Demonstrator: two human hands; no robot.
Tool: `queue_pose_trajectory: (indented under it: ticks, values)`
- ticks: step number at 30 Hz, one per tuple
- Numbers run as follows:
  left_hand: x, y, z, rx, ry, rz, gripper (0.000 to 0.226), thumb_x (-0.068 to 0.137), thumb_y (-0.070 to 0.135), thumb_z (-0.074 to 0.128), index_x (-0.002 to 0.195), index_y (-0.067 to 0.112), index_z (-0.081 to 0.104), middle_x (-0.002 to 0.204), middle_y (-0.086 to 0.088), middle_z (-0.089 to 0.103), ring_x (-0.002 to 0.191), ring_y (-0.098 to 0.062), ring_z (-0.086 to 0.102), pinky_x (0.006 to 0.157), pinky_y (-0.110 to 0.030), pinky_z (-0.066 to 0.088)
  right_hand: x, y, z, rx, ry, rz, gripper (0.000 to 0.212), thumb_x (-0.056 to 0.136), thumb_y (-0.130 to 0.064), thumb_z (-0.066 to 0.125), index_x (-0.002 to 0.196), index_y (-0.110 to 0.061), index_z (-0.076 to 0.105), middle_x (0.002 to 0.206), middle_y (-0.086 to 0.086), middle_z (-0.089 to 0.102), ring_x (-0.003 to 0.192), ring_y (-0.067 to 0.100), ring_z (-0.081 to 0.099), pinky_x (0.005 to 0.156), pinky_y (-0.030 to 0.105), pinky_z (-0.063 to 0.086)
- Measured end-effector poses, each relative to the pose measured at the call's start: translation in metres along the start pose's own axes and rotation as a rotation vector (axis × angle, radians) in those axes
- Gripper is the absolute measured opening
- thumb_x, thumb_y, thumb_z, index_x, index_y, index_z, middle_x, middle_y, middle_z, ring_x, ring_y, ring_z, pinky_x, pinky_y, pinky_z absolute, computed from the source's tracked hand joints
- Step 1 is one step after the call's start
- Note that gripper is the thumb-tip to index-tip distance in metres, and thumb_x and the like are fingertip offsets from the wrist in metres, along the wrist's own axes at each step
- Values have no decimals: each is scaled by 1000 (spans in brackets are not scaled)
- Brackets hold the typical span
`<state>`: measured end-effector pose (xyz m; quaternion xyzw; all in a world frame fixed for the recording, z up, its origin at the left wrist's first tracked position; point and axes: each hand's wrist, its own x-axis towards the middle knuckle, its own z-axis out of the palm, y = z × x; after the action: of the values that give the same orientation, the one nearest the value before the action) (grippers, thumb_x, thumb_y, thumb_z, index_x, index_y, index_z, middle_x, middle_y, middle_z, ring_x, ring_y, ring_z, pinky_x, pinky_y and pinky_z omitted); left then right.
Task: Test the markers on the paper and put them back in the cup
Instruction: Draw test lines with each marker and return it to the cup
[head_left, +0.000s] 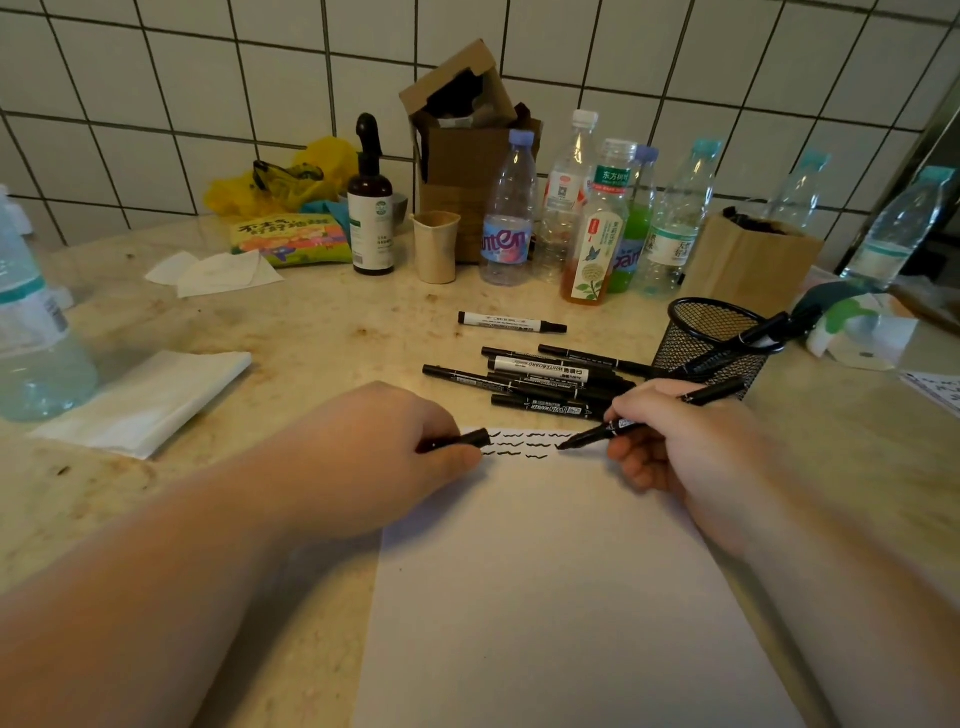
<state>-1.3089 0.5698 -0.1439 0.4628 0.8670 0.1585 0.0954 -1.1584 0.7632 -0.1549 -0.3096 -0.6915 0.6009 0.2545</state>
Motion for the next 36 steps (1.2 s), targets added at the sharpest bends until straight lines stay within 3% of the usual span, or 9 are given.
queue_pose_trajectory:
  ticks: [14, 25, 28, 33, 36]
  values:
    - [5, -3, 4, -10, -3, 2, 40, 92, 57, 48, 84, 24, 69, 69, 0, 68, 65, -16, 63, 65, -37, 52, 0, 2, 4, -91, -20, -49, 19, 92, -4, 62, 73, -1, 67, 58, 15, 68, 48, 22, 58, 51, 32, 50]
    - [4, -3, 5, -32, 7, 0, 42, 92, 58, 47, 77, 23, 66, 67, -1, 65, 61, -16, 60, 60, -36, 49, 7, 5, -7, -66, 101, -20, 16, 92, -5, 60, 79, 2, 66, 52, 10, 64, 44, 19, 53, 42, 26, 45]
    - [3, -2, 4, -11, 11, 12, 37, 92, 59, 46, 89, 31, 69, 67, 2, 63, 60, -11, 57, 55, -29, 44, 9, 3, -11, 31, 140, -25, 16, 94, -11, 62, 83, -2, 68, 52, 7, 64, 43, 15, 53, 39, 22, 43]
    - [1, 1, 4, -63, 13, 69, 29, 92, 57, 49, 108, 40, 66, 81, 9, 69, 71, -6, 61, 68, -30, 53, -6, -7, -3, 242, -118, -80, 12, 82, -18, 69, 74, -10, 74, 54, 6, 52, 47, 16, 43, 44, 25, 33]
    - [1, 1, 4, -78, 49, 98, 28, 92, 55, 50, 110, 39, 65, 80, 13, 67, 70, -3, 59, 64, -24, 50, -13, -12, 1, 365, -264, -69, 23, 78, -24, 63, 77, -7, 78, 58, 10, 56, 51, 18, 49, 47, 25, 41]
